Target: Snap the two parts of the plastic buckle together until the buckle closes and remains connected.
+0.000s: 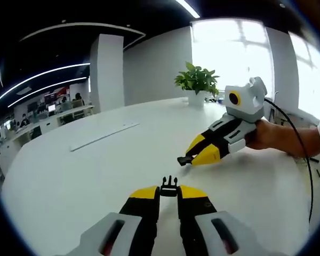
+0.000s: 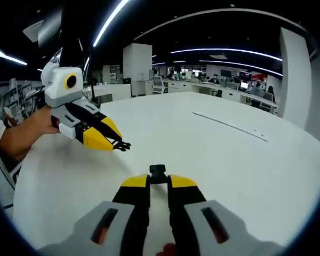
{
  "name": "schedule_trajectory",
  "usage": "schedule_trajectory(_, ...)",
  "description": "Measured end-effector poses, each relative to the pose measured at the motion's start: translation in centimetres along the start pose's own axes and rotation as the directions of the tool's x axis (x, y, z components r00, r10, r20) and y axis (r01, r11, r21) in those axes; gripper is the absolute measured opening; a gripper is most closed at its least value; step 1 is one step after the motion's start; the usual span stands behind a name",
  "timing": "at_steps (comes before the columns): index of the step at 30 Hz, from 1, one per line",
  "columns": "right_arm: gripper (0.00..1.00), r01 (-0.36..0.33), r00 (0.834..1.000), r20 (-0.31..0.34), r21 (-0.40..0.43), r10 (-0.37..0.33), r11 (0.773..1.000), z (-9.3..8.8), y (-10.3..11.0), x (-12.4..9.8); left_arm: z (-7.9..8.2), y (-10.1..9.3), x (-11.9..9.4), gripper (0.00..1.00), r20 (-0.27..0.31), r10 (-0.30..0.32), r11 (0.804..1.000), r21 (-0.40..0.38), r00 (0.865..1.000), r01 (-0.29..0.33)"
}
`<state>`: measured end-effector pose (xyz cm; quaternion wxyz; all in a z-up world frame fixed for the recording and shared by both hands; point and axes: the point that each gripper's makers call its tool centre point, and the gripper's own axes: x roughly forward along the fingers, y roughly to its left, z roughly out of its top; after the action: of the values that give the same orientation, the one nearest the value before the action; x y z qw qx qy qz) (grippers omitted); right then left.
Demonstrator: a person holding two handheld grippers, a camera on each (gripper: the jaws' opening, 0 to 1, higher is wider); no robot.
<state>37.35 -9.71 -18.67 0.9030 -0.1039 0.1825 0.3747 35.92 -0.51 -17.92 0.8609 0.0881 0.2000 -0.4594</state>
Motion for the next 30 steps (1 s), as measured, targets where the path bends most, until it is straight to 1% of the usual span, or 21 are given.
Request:
schedule_trajectory(5, 0.13, -0.017, 1.0, -0.003, -0.001, 0.017, 1.0, -0.6, 1.3, -1.3, -0.3, -1.0, -0.7, 0.12, 0.001, -0.034, 0.999, 0.007, 0.999, 0.034)
schedule_trajectory(8, 0.13, -0.026, 1.0, -0.004, -0.008, 0.026, 1.0, -0.9, 1.9, -1.9, -0.6, -1.7, -1.1, 0.12, -0.001, -0.043, 0.999, 0.022, 0.999, 0.043)
schedule_trajectory(13, 0.13, -0.046, 0.999, 0.0, -0.007, 0.046, 0.999, -1.4, 3.1, -2.9, -1.7, -2.8, -1.8, 0.12, -0.022, -0.055, 0.997, 0.053, 0.998, 0.056)
schedule_trajectory(15, 0.13, -0.056, 0.998, 0.002, -0.005, 0.056, 0.998, -1.5, 3.6, -3.1, -1.9, -2.9, -2.1, 0.12, -0.021, -0.061, 0.997, 0.054, 0.998, 0.062)
schedule_trajectory(19, 0.13, -0.075, 0.997, -0.014, -0.027, 0.074, 0.997, -2.1, 4.8, -3.6, -2.1, -4.2, -2.7, 0.12, -0.014, -0.079, 0.995, 0.052, 0.997, 0.08)
schedule_trajectory(22, 0.13, -0.083, 0.996, -0.03, -0.039, 0.082, 0.996, -2.6, 5.2, -3.9, -2.6, -4.8, -3.1, 0.12, -0.02, -0.091, 0.994, 0.056, 0.996, 0.092)
schedule_trajectory(26, 0.13, -0.101, 0.994, -0.032, -0.025, 0.1, 0.995, -3.0, 5.8, -4.2, -3.0, -5.6, -3.8, 0.12, -0.022, -0.108, 0.992, 0.057, 0.994, 0.109)
schedule_trajectory(30, 0.13, -0.121, 0.992, -0.031, -0.023, 0.12, 0.992, -3.2, 6.3, -4.6, -3.4, -6.1, -4.2, 0.12, -0.028, -0.122, 0.991, 0.059, 0.992, 0.123)
